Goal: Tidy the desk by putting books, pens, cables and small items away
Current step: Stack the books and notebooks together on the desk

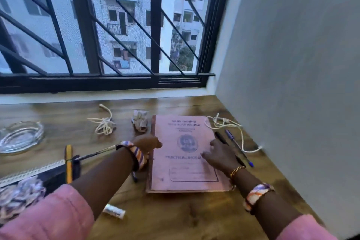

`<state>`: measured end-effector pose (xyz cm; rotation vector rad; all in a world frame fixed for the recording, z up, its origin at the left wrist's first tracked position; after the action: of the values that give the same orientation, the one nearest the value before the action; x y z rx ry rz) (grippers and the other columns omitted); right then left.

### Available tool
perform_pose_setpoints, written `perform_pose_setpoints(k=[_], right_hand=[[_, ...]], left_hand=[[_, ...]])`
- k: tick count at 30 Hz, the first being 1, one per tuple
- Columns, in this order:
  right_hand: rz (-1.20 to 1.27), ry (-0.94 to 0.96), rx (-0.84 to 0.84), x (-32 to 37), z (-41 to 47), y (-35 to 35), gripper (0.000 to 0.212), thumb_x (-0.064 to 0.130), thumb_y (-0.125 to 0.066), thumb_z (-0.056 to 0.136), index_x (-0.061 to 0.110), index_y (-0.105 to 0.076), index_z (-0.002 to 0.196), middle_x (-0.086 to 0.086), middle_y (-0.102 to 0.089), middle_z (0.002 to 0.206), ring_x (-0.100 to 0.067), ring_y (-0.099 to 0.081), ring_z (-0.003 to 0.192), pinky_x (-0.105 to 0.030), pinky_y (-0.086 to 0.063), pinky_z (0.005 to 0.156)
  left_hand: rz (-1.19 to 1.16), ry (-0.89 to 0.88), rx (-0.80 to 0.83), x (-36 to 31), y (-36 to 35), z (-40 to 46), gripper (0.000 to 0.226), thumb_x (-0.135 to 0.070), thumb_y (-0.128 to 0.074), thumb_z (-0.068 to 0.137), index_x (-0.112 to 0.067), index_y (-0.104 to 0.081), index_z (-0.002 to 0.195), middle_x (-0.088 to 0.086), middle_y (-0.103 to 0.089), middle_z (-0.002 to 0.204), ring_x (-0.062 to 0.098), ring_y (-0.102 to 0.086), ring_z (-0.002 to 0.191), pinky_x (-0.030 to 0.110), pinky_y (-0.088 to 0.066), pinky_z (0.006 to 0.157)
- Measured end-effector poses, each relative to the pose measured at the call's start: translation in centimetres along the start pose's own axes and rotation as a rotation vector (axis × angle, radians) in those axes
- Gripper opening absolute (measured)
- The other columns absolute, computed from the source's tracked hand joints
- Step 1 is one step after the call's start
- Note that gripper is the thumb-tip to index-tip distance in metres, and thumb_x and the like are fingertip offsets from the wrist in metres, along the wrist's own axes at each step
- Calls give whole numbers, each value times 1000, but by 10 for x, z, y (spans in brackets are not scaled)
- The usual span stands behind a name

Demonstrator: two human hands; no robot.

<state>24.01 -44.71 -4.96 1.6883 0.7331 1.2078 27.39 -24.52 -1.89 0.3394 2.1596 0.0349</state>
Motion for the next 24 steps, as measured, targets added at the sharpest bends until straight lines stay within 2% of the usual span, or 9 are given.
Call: perform_pose_setpoints(k=[1, 4, 7, 11, 15, 18, 21, 23, 24], right_hand=[[69, -24, 6, 0, 2, 1, 45, 31, -58, 85, 7, -51, 122, -12, -56, 127, -29, -53, 116, -35, -45, 95], [366, -71, 30, -1, 8, 6, 38, 21, -61, 84, 5, -54, 117, -6, -58, 112, -26, -55, 108, -32, -44, 90], [678, -82, 42, 13, 9, 12, 19, 16, -64, 84, 9, -53, 98, -2, -59, 94, -13, -55, 82, -28, -47, 73], [973, -20, 2, 55, 6, 25, 24, 15, -63, 87, 9, -50, 106, -5, -59, 93, -8, -54, 74, -15, -44, 52], [1083, 9, 259, 117, 3, 20, 22, 19, -54, 92, -1, -60, 98, -11, -63, 79, -18, -56, 67, -19, -44, 46], [1112, 42, 441, 173, -10, 5, 23, 14, -52, 91, -2, -60, 105, -14, -66, 84, -25, -59, 72, -29, -47, 59], [1125, 109, 583, 234, -33, -17, 11, 5, -50, 90, 8, -59, 96, -8, -62, 76, -20, -58, 64, -23, -44, 45], [1162, 165, 718, 279, -51, -38, 17, 0, -46, 89, 8, -57, 99, -10, -62, 78, -18, -62, 53, -20, -46, 38], [1168, 193, 780, 302, -61, -49, 20, -3, -44, 89, 7, -56, 101, -12, -62, 79, -17, -62, 49, -20, -47, 38]], left_hand=[[-17, -1, 1, 1, 1, -2, 35, -4, -50, 92, 7, -48, 125, 27, -54, 125, 38, -52, 116, 43, -40, 100], [-137, -20, 113, -7, 5, -5, 30, -2, -50, 91, 1, -52, 120, 18, -62, 95, 30, -60, 87, 40, -50, 72], [-229, -145, 120, -29, 20, -15, 23, -4, -47, 92, -4, -52, 114, 15, -60, 98, 30, -59, 97, 44, -50, 83], [-304, -244, 103, -40, 74, -38, 14, -4, -45, 93, -9, -58, 95, 15, -62, 93, 28, -60, 90, 43, -53, 78], [-369, -323, 32, -24, 157, -68, 14, -1, -48, 87, -8, -61, 87, 8, -68, 68, 16, -67, 56, 32, -58, 55], [-383, -368, -28, -7, 218, -95, 16, -4, -54, 76, -6, -63, 90, 7, -70, 69, 14, -68, 56, 31, -58, 61], [-275, -373, -192, 25, 282, -114, 15, -4, -46, 89, -12, -59, 85, -4, -68, 56, 5, -64, 50, 21, -55, 57], [-249, -350, -334, 52, 328, -128, 13, -9, -55, 85, -8, -61, 96, 3, -69, 70, 11, -63, 62, 31, -54, 75], [-256, -331, -400, 67, 354, -134, 26, -11, -59, 82, -4, -60, 107, 10, -67, 83, 17, -61, 71, 39, -50, 85]])
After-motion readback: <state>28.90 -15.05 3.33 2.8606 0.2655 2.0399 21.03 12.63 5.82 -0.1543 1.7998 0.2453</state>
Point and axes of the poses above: each hand's wrist, its own z-axis towards the middle knuckle, its own y-axis out of the back of the hand, x = y × z, the point moved 2 cm from there along z, towards the middle knuckle
